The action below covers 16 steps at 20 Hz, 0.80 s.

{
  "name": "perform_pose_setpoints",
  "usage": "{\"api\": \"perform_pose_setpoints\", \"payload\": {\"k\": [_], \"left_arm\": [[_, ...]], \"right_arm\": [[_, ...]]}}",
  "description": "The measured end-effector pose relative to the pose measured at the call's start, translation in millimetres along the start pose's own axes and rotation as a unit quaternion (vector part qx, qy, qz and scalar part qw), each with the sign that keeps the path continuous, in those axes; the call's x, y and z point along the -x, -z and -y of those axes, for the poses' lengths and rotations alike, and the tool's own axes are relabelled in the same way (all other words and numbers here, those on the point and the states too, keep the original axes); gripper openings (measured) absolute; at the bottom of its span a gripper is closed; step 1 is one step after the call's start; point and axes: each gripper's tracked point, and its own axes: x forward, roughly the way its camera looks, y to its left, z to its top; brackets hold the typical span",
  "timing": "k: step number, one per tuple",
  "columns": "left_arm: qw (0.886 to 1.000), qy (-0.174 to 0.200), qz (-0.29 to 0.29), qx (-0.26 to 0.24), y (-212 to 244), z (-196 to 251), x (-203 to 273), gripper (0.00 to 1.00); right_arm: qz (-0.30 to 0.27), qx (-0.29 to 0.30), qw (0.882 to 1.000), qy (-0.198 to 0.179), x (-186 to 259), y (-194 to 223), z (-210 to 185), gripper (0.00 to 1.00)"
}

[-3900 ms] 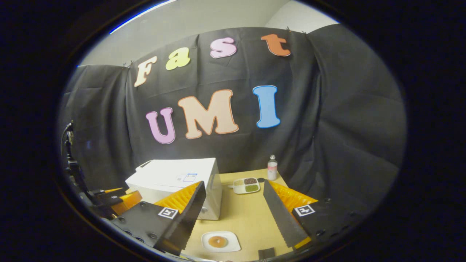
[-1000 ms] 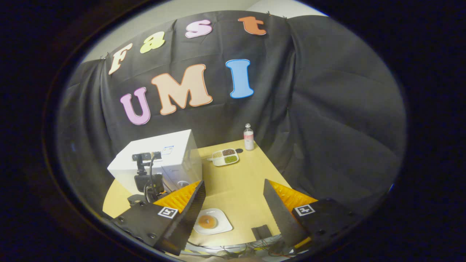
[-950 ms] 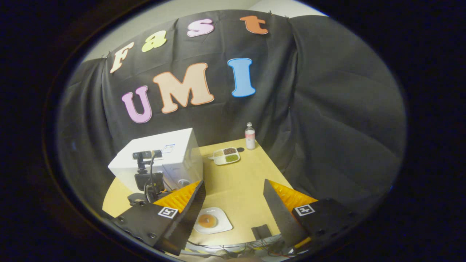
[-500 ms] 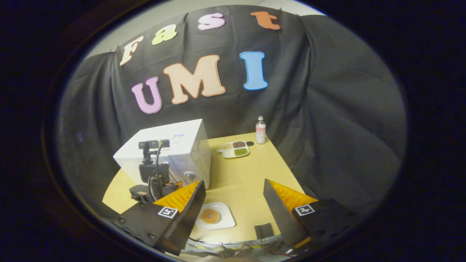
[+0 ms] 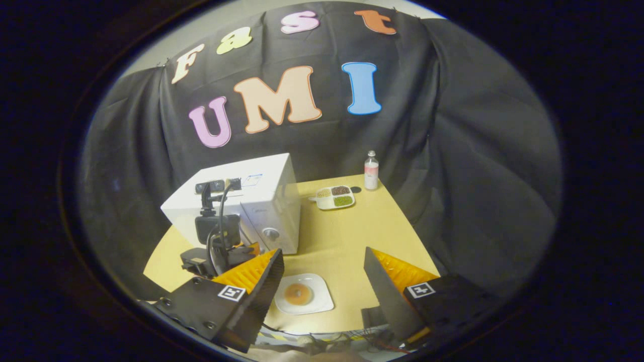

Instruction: Open the microwave oven with the left hand, put the food in, and close the microwave oven.

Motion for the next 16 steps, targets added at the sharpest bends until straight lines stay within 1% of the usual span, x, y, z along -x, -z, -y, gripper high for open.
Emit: {"api": "perform_pose_setpoints", "payload": {"k": [1, 2, 3, 6, 8, 10, 13, 14, 15, 16], "left_arm": [[1.0, -0.001, -0.013, 0.009, 12, -1, 11, 0.08], [1.0, 0.004, -0.003, 0.005, 18, -2, 22, 0.08], [1.0, 0.011, 0.01, -0.007, 23, -4, 32, 0.08], [1.0, 0.026, 0.007, -0.013, 50, -14, 68, 0.08], [1.0, 0.021, 0.002, -0.019, 64, -23, 83, 0.09], [1.0, 0.007, -0.005, -0.021, 77, -33, 99, 0.11], [1.0, -0.01, -0.014, 0.005, 94, -49, 119, 0.16], [1.0, -0.01, -0.014, 0.022, 98, -53, 124, 0.17], [0.999, -0.009, -0.022, 0.045, 107, -57, 129, 0.21], [0.997, -0.012, -0.033, 0.071, 118, -61, 134, 0.22]], "right_arm": [[-0.001, -0.002, 1.0, 0.001, -2, 1, 0, 1.0], [-0.001, -0.004, 1.0, 0.002, -5, -1, 0, 0.96], [-0.001, -0.007, 1.0, 0.002, -7, 0, 0, 0.99], [-0.007, -0.017, 1.0, -0.008, -13, 4, -5, 1.0], [-0.012, -0.011, 1.0, -0.016, -16, 8, -8, 1.0], [-0.013, -0.003, 1.0, -0.025, -15, 9, -13, 1.0], [-0.017, 0.006, 0.999, -0.041, -11, 17, -22, 1.0], [-0.02, 0.009, 0.999, -0.047, -9, 20, -24, 0.94], [-0.024, 0.012, 0.998, -0.054, -8, 24, -27, 0.94], [-0.029, 0.013, 0.998, -0.061, -7, 28, -30, 1.0]]}}
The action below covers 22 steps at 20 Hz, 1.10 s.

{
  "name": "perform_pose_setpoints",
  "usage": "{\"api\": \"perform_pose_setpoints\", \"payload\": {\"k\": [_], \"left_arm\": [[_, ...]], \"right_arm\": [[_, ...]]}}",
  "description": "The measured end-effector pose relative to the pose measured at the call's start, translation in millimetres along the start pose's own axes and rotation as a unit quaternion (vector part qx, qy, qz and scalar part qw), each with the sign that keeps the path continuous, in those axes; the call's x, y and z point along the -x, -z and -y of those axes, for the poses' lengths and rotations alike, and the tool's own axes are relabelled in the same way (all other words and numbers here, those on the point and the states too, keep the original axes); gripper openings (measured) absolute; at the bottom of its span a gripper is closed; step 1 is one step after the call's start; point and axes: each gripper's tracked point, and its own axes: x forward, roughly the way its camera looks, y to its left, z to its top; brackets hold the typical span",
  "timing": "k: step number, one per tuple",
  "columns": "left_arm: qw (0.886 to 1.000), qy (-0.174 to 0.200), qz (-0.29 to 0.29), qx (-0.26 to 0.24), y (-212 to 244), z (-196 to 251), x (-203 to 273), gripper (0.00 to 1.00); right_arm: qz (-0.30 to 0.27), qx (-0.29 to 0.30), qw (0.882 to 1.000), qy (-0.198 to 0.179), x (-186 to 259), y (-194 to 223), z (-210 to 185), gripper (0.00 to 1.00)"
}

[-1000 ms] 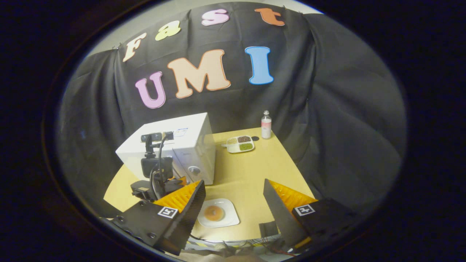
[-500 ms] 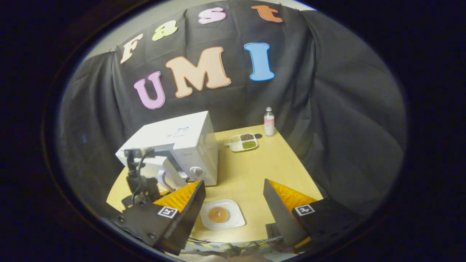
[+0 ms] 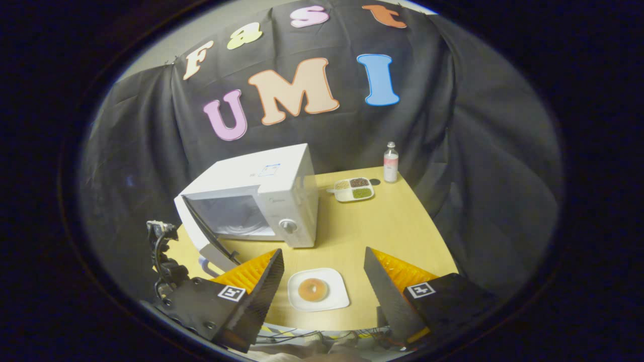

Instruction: Open the microwave oven with the left hand, put the food in, and close the microwave oven.

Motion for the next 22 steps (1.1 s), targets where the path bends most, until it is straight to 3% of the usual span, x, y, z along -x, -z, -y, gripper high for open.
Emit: {"api": "perform_pose_setpoints", "payload": {"k": [1, 3, 4, 7, 10, 11, 12, 13, 17, 21, 22], "left_arm": [[1.0, -0.009, -0.007, 0.023, 7, -7, 4, 0.28], [0.998, -0.031, -0.004, 0.049, 15, -24, 20, 0.39], [0.997, -0.042, 0.0, 0.057, 19, -32, 25, 0.42], [0.994, -0.075, 0.016, 0.08, 21, -55, 48, 0.76], [0.989, -0.105, 0.032, 0.102, 19, -74, 64, 0.9], [0.987, -0.117, 0.037, 0.105, 17, -81, 68, 0.89], [0.985, -0.13, 0.042, 0.107, 18, -87, 75, 0.94], [0.983, -0.144, 0.046, 0.108, 17, -94, 80, 0.88], [0.968, -0.204, 0.066, 0.129, 15, -131, 116, 0.89], [0.947, -0.258, 0.085, 0.17, 18, -166, 146, 0.89], [0.941, -0.271, 0.092, 0.181, 18, -174, 153, 0.89]], "right_arm": [[-0.006, 0.002, 1.0, -0.007, 0, 5, -2, 0.94], [-0.015, 0.009, 1.0, -0.018, 0, 13, -4, 0.94], [-0.019, 0.014, 0.999, -0.022, 0, 15, -5, 1.0], [-0.03, 0.026, 0.999, -0.037, -3, 24, -8, 1.0], [-0.04, 0.039, 0.997, -0.052, -9, 30, -10, 0.94], [-0.043, 0.043, 0.996, -0.057, -11, 33, -10, 0.94], [-0.047, 0.047, 0.996, -0.063, -13, 35, -11, 1.0], [-0.051, 0.051, 0.995, -0.068, -14, 39, -12, 1.0], [-0.068, 0.07, 0.991, -0.088, -26, 52, -14, 1.0], [-0.101, 0.091, 0.986, -0.098, -45, 77, -10, 1.0], [-0.109, 0.098, 0.984, -0.1, -50, 85, -8, 0.94]]}}
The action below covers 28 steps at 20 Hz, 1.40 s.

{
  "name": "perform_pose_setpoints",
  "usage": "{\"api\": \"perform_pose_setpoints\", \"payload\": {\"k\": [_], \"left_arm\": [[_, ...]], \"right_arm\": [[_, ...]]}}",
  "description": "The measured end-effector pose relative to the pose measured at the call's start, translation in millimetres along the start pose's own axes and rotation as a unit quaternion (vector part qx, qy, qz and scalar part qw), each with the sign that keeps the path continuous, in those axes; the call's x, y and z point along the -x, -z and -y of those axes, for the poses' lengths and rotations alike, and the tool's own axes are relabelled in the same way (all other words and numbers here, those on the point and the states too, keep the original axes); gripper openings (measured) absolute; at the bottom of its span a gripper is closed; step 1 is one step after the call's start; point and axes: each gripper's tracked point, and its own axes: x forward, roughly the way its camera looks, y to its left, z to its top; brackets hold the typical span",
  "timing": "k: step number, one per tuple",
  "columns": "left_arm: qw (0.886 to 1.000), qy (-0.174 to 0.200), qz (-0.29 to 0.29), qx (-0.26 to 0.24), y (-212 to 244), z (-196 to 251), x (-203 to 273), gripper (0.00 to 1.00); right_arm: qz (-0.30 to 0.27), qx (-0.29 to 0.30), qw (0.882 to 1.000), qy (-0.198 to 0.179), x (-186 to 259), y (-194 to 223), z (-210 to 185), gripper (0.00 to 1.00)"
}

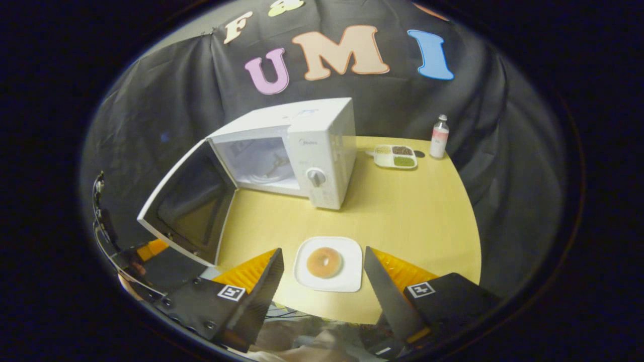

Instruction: Open the microwave oven with the left hand, put the food in, and close the microwave oven.

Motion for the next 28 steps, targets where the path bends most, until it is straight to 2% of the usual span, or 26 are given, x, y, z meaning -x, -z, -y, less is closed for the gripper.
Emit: {"api": "perform_pose_setpoints", "payload": {"k": [1, 2, 6, 7, 8, 9, 10, 11, 12, 14, 15, 16, 21, 24, 28], "left_arm": [[1.0, -0.015, 0.007, 0.009, -4, -11, -1, 0.89], [0.999, -0.031, 0.014, 0.015, -9, -22, 0, 0.89], [0.996, -0.076, 0.038, 0.038, -24, -59, 2, 0.89], [0.995, -0.085, 0.04, 0.044, -27, -70, 1, 0.89], [0.993, -0.094, 0.045, 0.047, -33, -79, -2, 0.89], [0.992, -0.103, 0.051, 0.049, -40, -88, -3, 0.89], [0.991, -0.11, 0.054, 0.053, -43, -98, -7, 0.89], [0.991, -0.113, 0.055, 0.056, -48, -107, -10, 0.89], [0.99, -0.116, 0.059, 0.058, -55, -115, -12, 0.89], [0.989, -0.119, 0.067, 0.059, -71, -129, -16, 0.89], [0.989, -0.118, 0.075, 0.057, -82, -134, -17, 0.89], [0.988, -0.118, 0.082, 0.057, -91, -139, -17, 0.89], [0.987, -0.097, 0.114, 0.056, -138, -148, -23, 0.88], [0.988, -0.07, 0.128, 0.049, -162, -138, -29, 0.88], [0.988, -0.046, 0.149, 0.006, -188, -119, -43, 0.89]], "right_arm": [[-0.009, 0.006, 1.0, -0.001, -6, 6, 2, 1.0], [-0.021, 0.009, 1.0, -0.006, -11, 13, 1, 0.94], [-0.075, -0.011, 0.997, -0.024, -39, 38, 0, 0.94], [-0.088, -0.018, 0.996, -0.025, -45, 44, -1, 1.0], [-0.098, -0.025, 0.995, -0.024, -51, 48, -1, 1.0], [-0.108, -0.031, 0.993, -0.022, -57, 51, -2, 0.99], [-0.118, -0.034, 0.992, -0.02, -64, 56, -3, 0.92], [-0.125, -0.036, 0.991, -0.015, -71, 59, -5, 0.99], [-0.132, -0.038, 0.99, -0.009, -76, 62, -7, 0.99], [-0.144, -0.04, 0.989, 0.009, -91, 68, -10, 0.99], [-0.149, -0.038, 0.988, 0.016, -94, 72, -10, 0.92], [-0.156, -0.034, 0.987, 0.026, -100, 77, -10, 0.99], [-0.178, -0.034, 0.982, 0.057, -116, 93, -14, 0.99], [-0.182, -0.035, 0.98, 0.072, -124, 95, -15, 0.99], [-0.192, -0.032, 0.977, 0.089, -132, 99, -11, 0.99]]}}
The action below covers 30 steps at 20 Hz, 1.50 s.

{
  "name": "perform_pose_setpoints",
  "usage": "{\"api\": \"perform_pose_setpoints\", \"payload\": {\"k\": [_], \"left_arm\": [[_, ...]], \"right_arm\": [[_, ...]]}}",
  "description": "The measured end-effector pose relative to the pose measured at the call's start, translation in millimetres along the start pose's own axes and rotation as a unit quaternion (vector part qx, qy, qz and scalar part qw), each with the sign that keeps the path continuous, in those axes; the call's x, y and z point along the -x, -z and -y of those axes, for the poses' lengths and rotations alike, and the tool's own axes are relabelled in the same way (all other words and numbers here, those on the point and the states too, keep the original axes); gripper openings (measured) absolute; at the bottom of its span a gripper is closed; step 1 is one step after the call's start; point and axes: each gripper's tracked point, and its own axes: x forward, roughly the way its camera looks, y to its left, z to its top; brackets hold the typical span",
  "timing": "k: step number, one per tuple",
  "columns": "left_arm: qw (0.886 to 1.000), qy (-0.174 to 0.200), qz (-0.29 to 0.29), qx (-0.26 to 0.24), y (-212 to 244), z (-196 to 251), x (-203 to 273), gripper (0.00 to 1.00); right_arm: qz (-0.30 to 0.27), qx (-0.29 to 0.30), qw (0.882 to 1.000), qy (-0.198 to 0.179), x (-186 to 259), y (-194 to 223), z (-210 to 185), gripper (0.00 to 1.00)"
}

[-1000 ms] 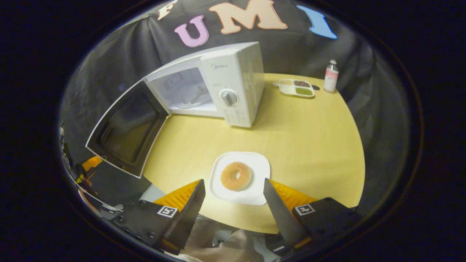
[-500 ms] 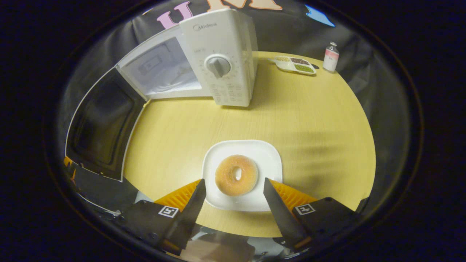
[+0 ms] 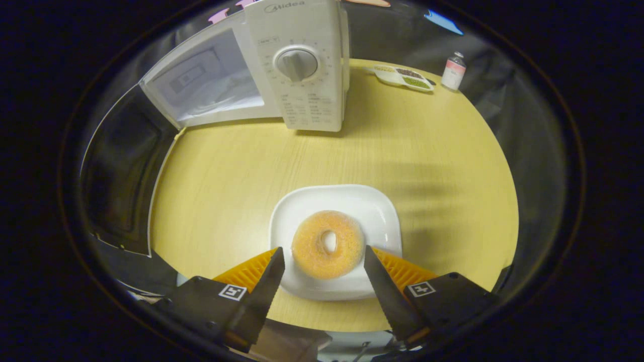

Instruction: Open the microwave oven with the left hand, put the food in, and close the microwave oven.

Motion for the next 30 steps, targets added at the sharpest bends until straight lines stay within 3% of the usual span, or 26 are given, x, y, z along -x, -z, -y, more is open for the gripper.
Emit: {"api": "perform_pose_setpoints", "payload": {"k": [1, 3, 4, 7, 9, 11, 12, 13, 15, 21, 24, 27, 30], "left_arm": [[1.0, 0.007, 0.002, -0.006, -2, 7, -5, 0.89], [1.0, 0.022, 0.0, -0.009, -3, 19, -15, 0.89], [0.999, 0.032, -0.003, -0.009, -3, 27, -19, 0.89], [0.998, 0.062, -0.014, -0.009, 0, 48, -35, 0.89], [0.997, 0.08, -0.019, -0.011, 1, 60, -43, 0.89], [0.995, 0.097, -0.022, -0.015, 1, 68, -52, 0.89], [0.994, 0.103, -0.025, -0.017, 3, 71, -57, 0.89], [0.993, 0.111, -0.028, -0.019, 5, 75, -60, 0.89], [0.991, 0.13, -0.035, -0.02, 7, 84, -67, 0.89], [0.982, 0.178, -0.038, -0.051, 6, 97, -82, 0.89], [0.979, 0.191, -0.042, -0.063, 7, 99, -86, 0.89], [0.977, 0.197, -0.044, -0.071, 10, 97, -86, 0.89], [0.975, 0.203, -0.058, -0.076, 19, 94, -86, 0.89]], "right_arm": [[-0.002, 0.0, 1.0, 0.005, -2, 0, 1, 0.92], [-0.005, -0.001, 1.0, 0.015, -6, 0, 2, 0.92], [-0.008, -0.001, 1.0, 0.016, -8, 1, 0, 0.99], [-0.011, 0.011, 0.999, 0.03, -7, 2, -1, 0.74], [-0.016, 0.004, 0.999, 0.035, -5, 5, -6, 0.68], [-0.01, -0.011, 1.0, 0.026, 2, 4, -16, 0.68], [-0.005, -0.017, 1.0, 0.026, 6, 3, -21, 0.73], [0.0, -0.023, 0.999, 0.025, 11, 3, -26, 0.68], [0.008, -0.036, 0.999, 0.019, 21, 2, -39, 0.68], [0.029, -0.089, 0.994, -0.053, 42, -9, -114, 0.68], [0.052, -0.139, 0.983, -0.106, 48, -29, -159, 0.68], [0.072, -0.209, 0.963, -0.157, 50, -55, -195, 0.68], [0.114, -0.26, 0.942, -0.177, 47, -88, -215, 0.68]]}}
